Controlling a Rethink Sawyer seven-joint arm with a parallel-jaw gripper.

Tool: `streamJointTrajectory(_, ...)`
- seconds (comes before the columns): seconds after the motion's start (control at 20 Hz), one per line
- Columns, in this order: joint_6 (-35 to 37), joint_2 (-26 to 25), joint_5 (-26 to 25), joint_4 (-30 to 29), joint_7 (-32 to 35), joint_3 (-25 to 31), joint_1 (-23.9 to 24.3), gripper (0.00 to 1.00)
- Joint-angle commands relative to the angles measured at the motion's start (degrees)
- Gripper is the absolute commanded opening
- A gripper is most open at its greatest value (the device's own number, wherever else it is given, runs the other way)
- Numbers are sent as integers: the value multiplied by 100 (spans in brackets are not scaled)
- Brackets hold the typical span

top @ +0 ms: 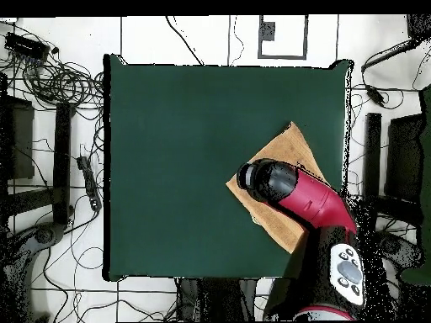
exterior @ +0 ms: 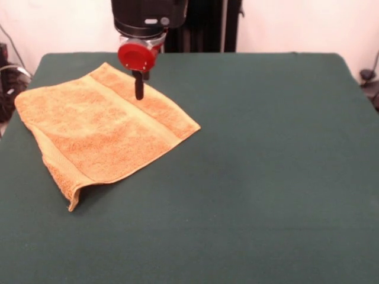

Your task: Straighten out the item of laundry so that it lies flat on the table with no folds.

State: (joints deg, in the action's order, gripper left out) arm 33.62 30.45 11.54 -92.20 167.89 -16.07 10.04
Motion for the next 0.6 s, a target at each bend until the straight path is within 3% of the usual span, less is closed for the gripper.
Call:
streamJointTrajectory(0.05, 98, 224, -754, -27, -1067, 505, 191, 100)
streamJointTrajectory(0.35, -25, 222, -796, -189, -358, 592, -87, 100)
streamJointTrajectory(0.6, -27, 120, -461, -357, 453, 636, -452, 100)
